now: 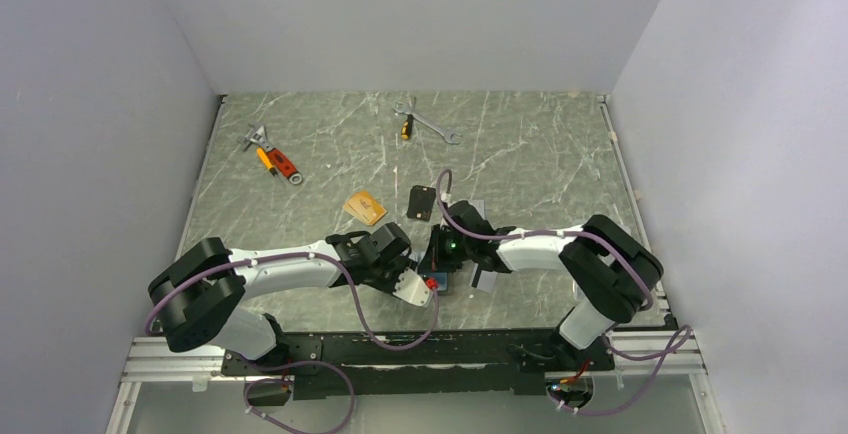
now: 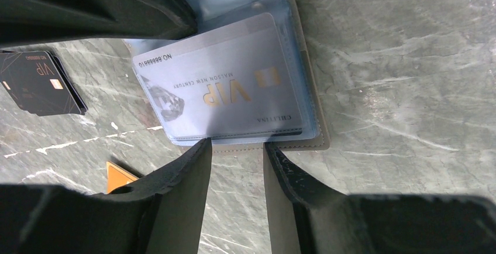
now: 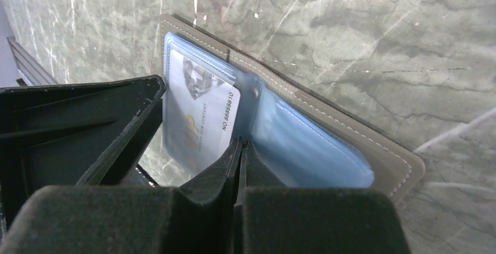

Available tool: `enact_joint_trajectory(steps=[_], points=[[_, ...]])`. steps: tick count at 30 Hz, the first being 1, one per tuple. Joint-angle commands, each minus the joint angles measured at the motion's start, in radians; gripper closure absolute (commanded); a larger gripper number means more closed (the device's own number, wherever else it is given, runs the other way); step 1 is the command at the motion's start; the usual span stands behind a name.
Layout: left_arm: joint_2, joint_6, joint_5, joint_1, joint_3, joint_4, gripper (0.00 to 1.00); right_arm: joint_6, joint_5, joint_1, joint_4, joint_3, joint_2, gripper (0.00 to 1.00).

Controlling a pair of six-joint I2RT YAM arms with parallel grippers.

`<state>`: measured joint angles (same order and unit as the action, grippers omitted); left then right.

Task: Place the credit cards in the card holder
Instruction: Insert the credit card into the card holder.

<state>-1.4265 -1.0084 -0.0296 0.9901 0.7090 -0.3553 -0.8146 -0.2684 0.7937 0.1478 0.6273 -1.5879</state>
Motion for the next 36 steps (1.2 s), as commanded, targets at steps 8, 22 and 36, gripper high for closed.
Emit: enact_joint_trajectory(steps=[8, 22, 36], points=[[-0.008, -0.002, -0.033, 0.01, 0.032, 0.024, 0.56, -0.037, 0.009, 0.056, 0.06, 0.05, -0.025, 1.0], [0.116, 0.069, -0.031, -0.062, 0.152, -0.147, 0.01, 0.005, 0.137, 0.004, -0.217, 0.035, 0.245, 0.62], [0.327, 0.279, -0.05, -0.522, 0.481, -0.297, 0.01, 0.143, 0.189, -0.22, -0.451, 0.316, 0.36, 0.0]])
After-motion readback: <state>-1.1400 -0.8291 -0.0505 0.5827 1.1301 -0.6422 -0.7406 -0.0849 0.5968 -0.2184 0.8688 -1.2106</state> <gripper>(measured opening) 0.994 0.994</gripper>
